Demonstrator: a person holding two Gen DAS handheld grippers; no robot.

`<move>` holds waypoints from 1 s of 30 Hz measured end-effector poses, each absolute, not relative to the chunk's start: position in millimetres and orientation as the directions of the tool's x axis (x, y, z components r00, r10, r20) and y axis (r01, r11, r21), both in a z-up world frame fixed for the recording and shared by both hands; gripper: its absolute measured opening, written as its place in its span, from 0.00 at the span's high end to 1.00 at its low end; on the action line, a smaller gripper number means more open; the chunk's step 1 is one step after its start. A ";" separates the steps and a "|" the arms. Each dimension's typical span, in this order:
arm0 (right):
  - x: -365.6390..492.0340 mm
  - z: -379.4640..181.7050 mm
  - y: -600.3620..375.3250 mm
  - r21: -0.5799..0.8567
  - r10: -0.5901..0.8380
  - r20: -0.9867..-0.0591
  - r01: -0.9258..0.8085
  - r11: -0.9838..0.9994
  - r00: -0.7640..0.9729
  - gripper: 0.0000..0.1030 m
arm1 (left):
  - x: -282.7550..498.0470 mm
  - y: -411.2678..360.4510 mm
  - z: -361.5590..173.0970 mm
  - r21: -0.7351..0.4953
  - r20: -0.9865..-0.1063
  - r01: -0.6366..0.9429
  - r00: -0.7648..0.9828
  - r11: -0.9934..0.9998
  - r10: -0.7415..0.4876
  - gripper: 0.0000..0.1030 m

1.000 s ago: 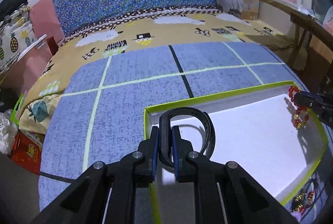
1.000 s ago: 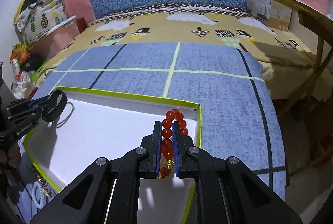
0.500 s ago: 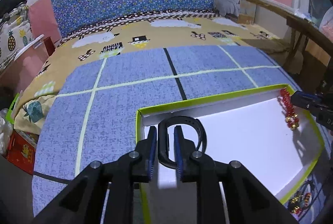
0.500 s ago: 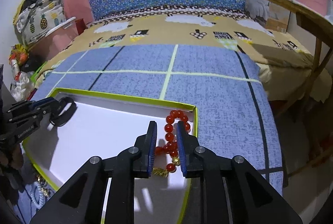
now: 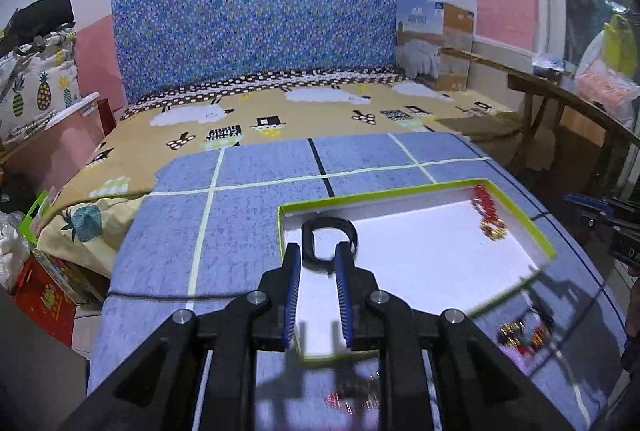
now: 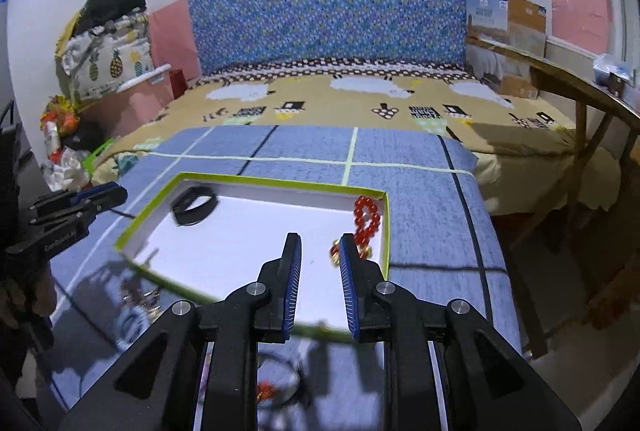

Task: Organize jewelry
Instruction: 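Lift both open grippers away from the tray toward the jewelry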

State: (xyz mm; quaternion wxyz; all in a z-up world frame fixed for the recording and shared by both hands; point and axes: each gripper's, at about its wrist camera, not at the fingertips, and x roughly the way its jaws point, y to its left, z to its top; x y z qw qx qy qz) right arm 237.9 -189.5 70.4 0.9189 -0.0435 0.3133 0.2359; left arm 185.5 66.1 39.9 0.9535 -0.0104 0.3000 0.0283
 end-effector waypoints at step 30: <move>101.8 45.3 -207.9 0.137 0.446 -0.584 -0.459 0.878 0.679 0.81 | 51.6 29.3 22.3 -0.071 -0.572 0.014 0.819 0.997 -0.052 0.82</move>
